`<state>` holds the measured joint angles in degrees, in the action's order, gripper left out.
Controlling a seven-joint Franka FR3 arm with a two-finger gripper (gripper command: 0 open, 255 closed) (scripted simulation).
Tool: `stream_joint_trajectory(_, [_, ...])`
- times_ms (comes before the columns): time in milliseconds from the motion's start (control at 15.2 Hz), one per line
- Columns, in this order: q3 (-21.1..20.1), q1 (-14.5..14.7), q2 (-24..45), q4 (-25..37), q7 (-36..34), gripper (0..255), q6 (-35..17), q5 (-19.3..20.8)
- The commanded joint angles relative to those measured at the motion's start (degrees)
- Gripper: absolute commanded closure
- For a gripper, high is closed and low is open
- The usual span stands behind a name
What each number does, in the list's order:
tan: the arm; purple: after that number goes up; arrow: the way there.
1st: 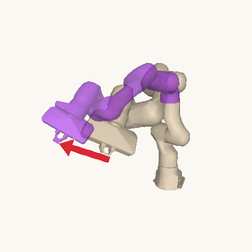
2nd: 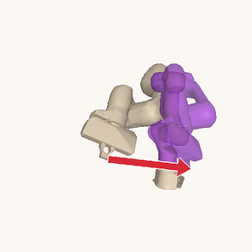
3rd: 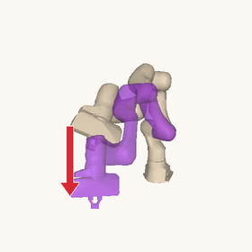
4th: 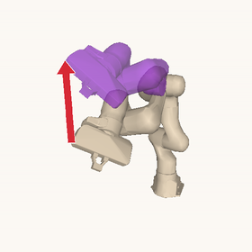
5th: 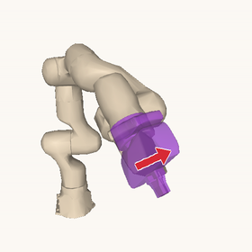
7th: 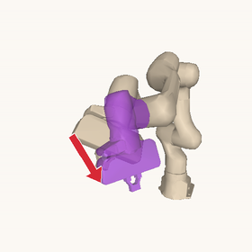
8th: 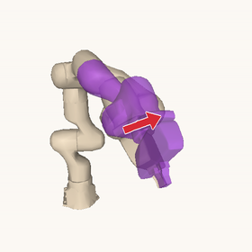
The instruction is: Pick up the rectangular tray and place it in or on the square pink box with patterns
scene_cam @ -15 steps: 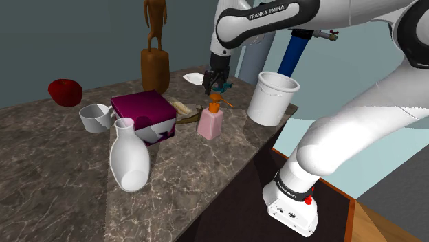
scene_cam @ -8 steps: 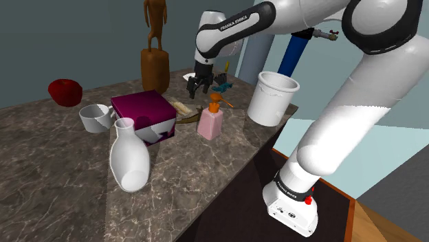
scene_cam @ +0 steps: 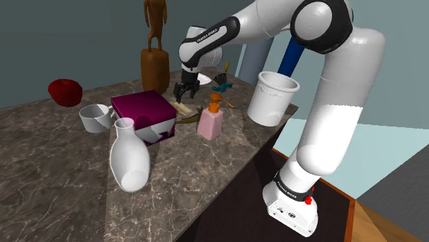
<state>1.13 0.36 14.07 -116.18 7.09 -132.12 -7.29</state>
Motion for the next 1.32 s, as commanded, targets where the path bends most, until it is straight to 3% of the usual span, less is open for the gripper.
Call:
stream_joint_trajectory(0, [-0.25, -0.27, 4.51, 4.01, 0.41, 0, -0.75, -1.17])
stream_joint_trajectory(132, [-0.52, -0.50, 7.99, 7.25, 0.63, 0, -1.17, -1.96])
stream_joint_trajectory(660, [-0.91, -0.31, 11.89, 6.77, 0.96, 0, -5.58, -2.49])
stream_joint_trajectory(1122, [-0.91, -0.32, 11.90, 6.79, 0.96, 0, -5.56, -2.48])
stream_joint_trajectory(1188, [-0.91, -0.32, 11.90, 6.79, 0.96, 255, -5.56, -2.48])
stream_joint_trajectory(1254, [-0.91, -0.32, 11.90, 6.79, 0.96, 255, -5.56, -2.48])
